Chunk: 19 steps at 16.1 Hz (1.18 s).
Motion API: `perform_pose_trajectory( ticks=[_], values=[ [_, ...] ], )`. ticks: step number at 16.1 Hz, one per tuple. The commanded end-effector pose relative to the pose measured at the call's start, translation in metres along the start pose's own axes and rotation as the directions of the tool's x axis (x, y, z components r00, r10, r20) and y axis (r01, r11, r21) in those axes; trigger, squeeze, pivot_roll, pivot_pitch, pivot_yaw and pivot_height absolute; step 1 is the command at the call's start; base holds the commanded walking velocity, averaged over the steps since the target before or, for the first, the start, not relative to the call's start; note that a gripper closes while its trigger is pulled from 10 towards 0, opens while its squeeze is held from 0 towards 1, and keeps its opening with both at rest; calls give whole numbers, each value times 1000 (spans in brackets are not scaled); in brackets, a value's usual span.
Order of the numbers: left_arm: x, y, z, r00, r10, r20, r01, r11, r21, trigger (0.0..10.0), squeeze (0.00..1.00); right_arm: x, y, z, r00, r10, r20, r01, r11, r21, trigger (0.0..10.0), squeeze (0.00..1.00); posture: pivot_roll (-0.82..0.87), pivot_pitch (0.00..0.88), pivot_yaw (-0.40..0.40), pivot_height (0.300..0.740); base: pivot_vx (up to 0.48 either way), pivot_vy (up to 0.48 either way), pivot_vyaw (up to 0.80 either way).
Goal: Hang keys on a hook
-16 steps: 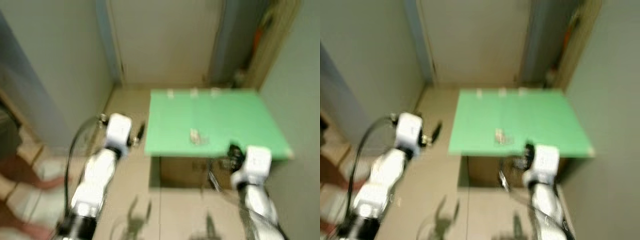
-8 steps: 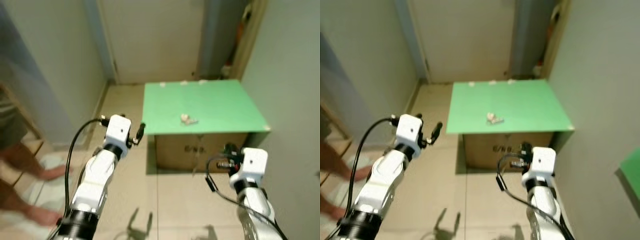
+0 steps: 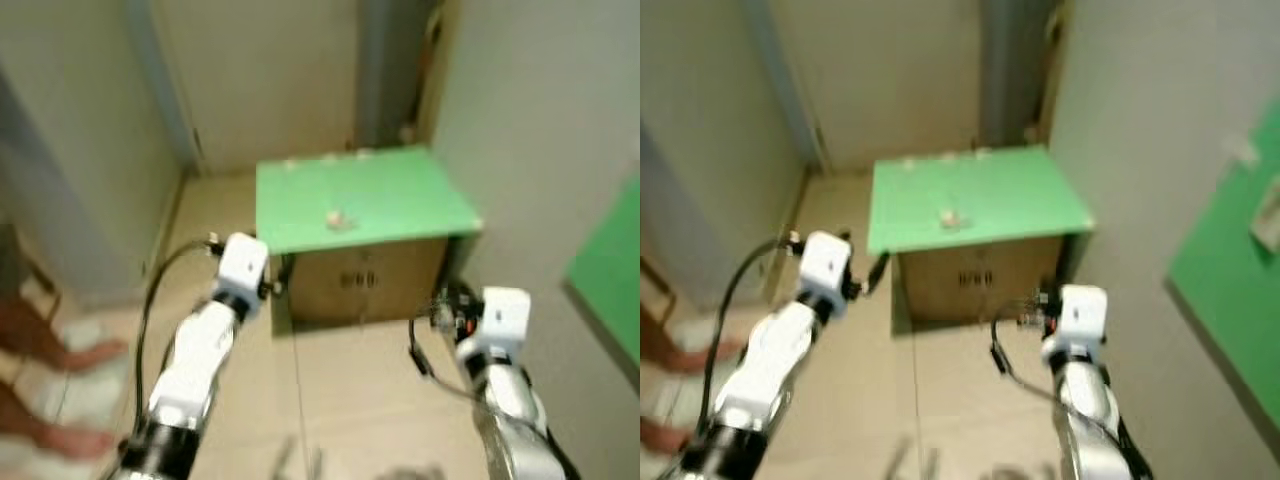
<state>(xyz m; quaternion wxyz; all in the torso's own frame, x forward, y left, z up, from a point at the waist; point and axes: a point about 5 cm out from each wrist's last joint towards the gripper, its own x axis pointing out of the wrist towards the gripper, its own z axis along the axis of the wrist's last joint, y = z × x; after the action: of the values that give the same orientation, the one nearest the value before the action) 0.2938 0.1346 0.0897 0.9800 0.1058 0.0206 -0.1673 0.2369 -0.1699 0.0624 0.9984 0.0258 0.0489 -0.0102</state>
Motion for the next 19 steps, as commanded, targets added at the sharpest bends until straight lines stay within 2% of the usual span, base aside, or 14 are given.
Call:
perform_pose_trajectory(
  ticks=[1, 7, 11, 15, 16, 19],
  values=[
    [2, 0, 3, 1000, -18, 15, 18, 1000, 6, 10000, 0, 1, 0, 0, 1000, -2, -5, 2, 1000, 6, 10000, 0, -177, 0, 64, 740, 0, 480, -756],
    [0, -3, 4, 994, -101, 36, 102, 995, -12, 10000, 0, -3, -3, -6, 1000, 3, -17, -3, 1000, -18, 10000, 0, -176, 0, 69, 740, 0, 480, -757],
    [-2, 1, 2, 993, -115, 34, 116, 993, -22, 10000, 0, -5, -4, -10, 1000, 5, -29, -5, 1000, -27, 10000, 0, -169, 0, 69, 740, 0, 480, -763],
    [2, 7, 1, 993, -114, 27, 115, 993, -10, 10000, 0, -5, -6, -12, 999, 4, -32, -6, 999, -37, 10000, 0, -174, 0, 67, 740, 0, 480, -763],
    [3, 7, 3, 992, -117, 37, 117, 993, 12, 10000, 0, -5, -8, -11, 1000, -1, -28, 0, 999, -39, 10000, 0, -179, 0, 69, 740, 0, 480, -756],
    [5, 2, 2, 990, -131, 42, 131, 991, 8, 10000, 0, -4, -9, -10, 1000, -13, -18, 12, 999, -41, 10000, 0, -193, 0, 77, 740, 0, 480, -758]
  ],
)
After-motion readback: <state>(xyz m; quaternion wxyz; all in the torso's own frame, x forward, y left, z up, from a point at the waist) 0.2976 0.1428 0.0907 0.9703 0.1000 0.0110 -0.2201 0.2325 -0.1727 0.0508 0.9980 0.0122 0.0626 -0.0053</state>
